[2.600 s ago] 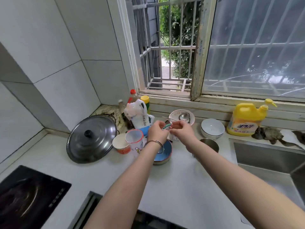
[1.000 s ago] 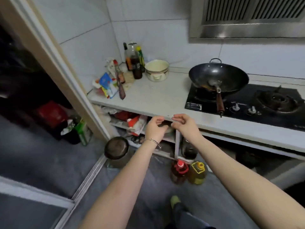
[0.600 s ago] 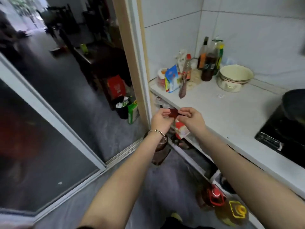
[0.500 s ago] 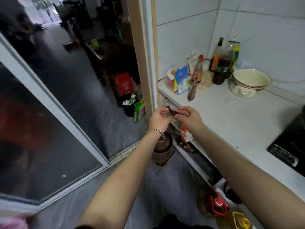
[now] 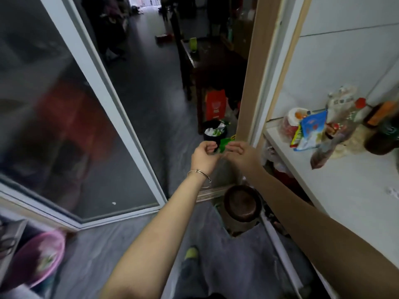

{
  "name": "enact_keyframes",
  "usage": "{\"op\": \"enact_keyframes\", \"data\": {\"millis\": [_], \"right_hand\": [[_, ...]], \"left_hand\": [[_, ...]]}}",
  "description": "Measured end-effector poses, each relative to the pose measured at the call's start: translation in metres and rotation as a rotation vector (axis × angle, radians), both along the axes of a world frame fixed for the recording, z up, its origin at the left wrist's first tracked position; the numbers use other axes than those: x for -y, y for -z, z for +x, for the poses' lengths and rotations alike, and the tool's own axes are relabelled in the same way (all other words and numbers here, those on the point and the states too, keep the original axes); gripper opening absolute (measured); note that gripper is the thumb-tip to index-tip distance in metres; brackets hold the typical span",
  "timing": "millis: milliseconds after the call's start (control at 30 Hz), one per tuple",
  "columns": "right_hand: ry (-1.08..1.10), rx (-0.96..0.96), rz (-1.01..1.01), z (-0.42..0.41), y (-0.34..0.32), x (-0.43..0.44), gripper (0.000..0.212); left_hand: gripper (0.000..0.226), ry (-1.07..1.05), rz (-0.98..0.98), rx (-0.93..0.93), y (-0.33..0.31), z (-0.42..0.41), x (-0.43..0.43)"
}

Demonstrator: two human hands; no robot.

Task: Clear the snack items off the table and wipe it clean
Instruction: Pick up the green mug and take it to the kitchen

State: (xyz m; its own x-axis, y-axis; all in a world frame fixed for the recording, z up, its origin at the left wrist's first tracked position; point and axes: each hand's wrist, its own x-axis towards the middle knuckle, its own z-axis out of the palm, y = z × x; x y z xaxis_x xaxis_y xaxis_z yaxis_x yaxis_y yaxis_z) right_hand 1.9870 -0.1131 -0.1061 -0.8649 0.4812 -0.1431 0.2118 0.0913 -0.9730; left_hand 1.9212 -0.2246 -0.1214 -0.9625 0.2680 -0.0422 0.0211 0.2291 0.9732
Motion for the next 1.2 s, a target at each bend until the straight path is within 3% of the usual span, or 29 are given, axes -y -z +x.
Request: {"op": "enact_keyframes", "data": {"millis": [300, 633, 933, 1200], "right_hand": [[-0.030, -0.011, 0.076, -0.149, -0.005, 0.004, 0.027], [0.015, -0.015, 0.057, -0.287, -0.001, -0.009, 0.036], [-0.075, -0.108, 0.086, -0.407, -0.013, -0.054, 0.015], [-0.094, -0.138, 0.067, -0.531, -0.025, -0.120, 0.030]], "left_hand": [[0.029, 0.015, 0.008, -0.020, -0.005, -0.147, 0.007], [0.033, 0.018, -0.016, -0.033, -0.008, -0.284, 0.000], [0.030, -0.040, -0.025, -0.060, -0.012, -0.406, -0.047], [0.035, -0.076, 0.087, -0.066, -0.035, -0.520, -0.108]]}}
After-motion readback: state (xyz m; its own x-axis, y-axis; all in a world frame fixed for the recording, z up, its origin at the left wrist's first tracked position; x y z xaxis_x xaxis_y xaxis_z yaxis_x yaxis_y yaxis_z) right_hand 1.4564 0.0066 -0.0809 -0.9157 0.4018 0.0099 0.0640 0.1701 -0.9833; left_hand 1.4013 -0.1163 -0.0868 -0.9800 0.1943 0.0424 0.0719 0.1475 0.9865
